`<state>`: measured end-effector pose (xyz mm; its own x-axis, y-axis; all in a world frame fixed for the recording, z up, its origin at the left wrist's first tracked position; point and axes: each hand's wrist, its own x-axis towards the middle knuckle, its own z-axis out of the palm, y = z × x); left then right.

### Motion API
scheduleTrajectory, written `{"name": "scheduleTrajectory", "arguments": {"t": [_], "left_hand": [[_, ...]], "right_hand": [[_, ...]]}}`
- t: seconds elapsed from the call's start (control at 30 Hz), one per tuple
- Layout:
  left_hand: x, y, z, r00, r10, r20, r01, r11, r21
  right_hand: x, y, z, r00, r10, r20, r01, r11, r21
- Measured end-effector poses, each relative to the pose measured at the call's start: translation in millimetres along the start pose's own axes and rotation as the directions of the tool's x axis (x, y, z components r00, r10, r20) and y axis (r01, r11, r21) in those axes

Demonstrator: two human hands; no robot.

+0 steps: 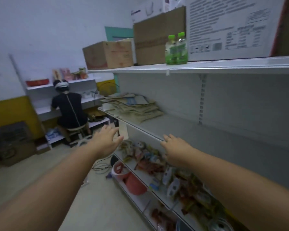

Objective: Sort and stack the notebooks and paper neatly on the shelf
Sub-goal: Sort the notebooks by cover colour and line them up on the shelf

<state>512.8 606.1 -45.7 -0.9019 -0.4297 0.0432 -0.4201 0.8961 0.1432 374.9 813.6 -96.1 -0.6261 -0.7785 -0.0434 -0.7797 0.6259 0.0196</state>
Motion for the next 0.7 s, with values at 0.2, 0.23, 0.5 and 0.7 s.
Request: {"name": "scheduleTrajectory", "arguments": {"t": [0.2,0.23,0.5,0.7], "left_hand": [[32.7,-75.4,9.6,0.99,-0.138,0.039,0.136,0.989,0.06],[44.4,-84.2,4.4,0.985,-0.168,0.035,0.166,0.984,0.067],[144.0,-117.0,-7.8,0.98,-0.197,-0.033,0.196,0.98,-0.03],[201.6,-163.0,29.7,0.982,-0.179,0.054,0.177,0.983,0.037]], "right_hand": [[121.8,-45.1,-5.8,0.989,-0.141,-0.048,0.143,0.988,0.056],[140.7,-50.4,-6.2,0.985,-0.161,-0.057,0.164,0.985,0.059],[273.7,-64.0,-6.2,0.97,-0.221,-0.096,0.23,0.969,0.092],[339.8,-76.0,9.2,0.963,-0.257,-0.084,0.259,0.966,0.01]]}}
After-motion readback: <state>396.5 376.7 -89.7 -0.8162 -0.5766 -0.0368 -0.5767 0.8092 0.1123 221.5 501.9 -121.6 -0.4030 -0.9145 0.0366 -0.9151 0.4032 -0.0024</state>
